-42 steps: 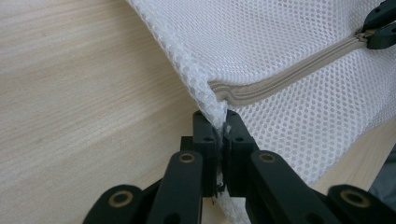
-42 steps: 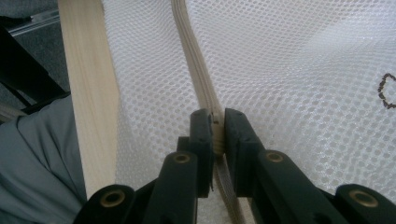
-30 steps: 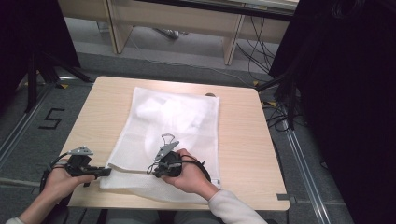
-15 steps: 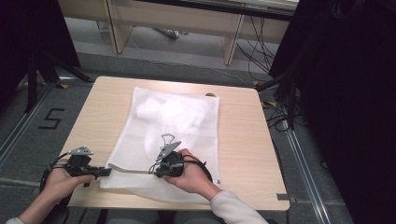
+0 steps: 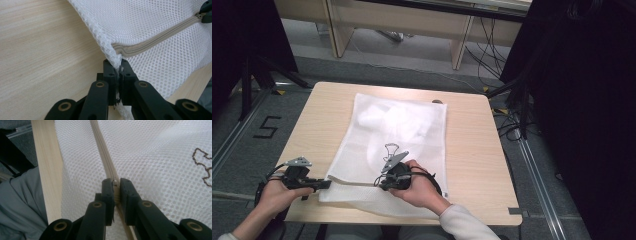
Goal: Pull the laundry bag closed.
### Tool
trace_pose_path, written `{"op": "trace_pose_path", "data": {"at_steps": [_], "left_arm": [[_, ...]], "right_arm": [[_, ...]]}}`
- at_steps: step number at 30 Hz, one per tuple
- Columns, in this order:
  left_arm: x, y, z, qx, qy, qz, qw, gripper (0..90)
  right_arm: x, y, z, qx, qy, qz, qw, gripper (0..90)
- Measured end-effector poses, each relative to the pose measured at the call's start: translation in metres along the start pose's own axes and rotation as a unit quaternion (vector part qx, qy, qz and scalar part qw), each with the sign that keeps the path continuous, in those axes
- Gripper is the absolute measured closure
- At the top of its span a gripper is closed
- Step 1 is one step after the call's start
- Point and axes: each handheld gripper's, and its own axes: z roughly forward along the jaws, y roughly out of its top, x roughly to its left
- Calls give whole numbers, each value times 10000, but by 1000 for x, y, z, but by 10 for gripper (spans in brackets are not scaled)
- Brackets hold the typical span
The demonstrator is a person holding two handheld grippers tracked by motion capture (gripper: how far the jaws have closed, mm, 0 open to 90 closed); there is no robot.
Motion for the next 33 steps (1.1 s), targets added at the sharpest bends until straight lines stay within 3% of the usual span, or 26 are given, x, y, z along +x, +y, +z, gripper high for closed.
{"op": "trace_pose_path", "data": {"at_steps": [18, 19, 20, 26, 30, 31, 32, 33], "left_arm": [[0, -1, 1, -55, 19, -33, 10000, 854], [1, 0, -1, 88, 56, 78, 9999, 854], [0, 0, 0, 1, 17, -32, 10000, 854], [0, 0, 0, -7, 17, -22, 10000, 854], [0, 0, 0, 8, 7, -28, 10000, 854], [2, 0, -1, 96, 51, 91, 9999, 854], [0, -1, 1, -48, 51, -40, 10000, 854], [0, 0, 0, -4, 46, -31, 10000, 854]], "right_arm": [[-4, -7, -5, 4, -15, 61, 10000, 830], [-4, -7, -6, 2, -8, 62, 10000, 829], [-4, -8, -6, 23, -15, 43, 10000, 829], [-3, -10, -7, 25, -32, 155, 9999, 829], [-4, -10, -8, -23, -37, 82, 10000, 829], [-5, -11, -8, -18, -13, 81, 10000, 829], [-5, -11, -9, 46, -43, 99, 9999, 829], [-5, -11, -9, 46, -43, 99, 9999, 829]]}}
